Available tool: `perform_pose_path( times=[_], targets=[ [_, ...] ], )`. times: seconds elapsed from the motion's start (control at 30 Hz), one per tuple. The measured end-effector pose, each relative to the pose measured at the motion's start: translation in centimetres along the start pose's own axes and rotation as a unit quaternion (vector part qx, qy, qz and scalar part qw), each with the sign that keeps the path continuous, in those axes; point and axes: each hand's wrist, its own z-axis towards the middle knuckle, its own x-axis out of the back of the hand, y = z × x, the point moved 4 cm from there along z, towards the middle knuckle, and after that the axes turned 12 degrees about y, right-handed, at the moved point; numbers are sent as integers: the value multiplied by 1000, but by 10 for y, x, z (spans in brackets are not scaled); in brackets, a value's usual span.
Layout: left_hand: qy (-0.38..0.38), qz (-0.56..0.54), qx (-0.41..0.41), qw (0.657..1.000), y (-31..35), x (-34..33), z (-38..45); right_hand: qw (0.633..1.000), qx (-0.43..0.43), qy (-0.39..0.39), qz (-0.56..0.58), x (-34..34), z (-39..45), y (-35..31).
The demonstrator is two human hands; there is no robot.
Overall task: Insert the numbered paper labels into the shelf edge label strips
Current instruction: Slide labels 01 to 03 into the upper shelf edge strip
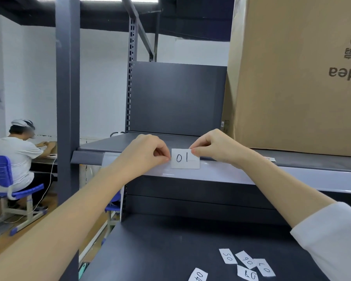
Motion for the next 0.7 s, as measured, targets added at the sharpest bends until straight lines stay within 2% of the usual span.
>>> perform_pose_path(
  times=[0.47, 0.6, 0.7],
  targets=[
    [7, -32, 9, 999, -3, -1, 2, 998, 11, -26, -49, -6, 3, 0],
    [60, -63, -11, 996, -3, -1, 5, 1000, 5, 0, -21, -6, 1, 5],
    [90, -99, -34, 990, 2, -5, 11, 998, -13, 61, 2, 5, -2, 15]
  ],
)
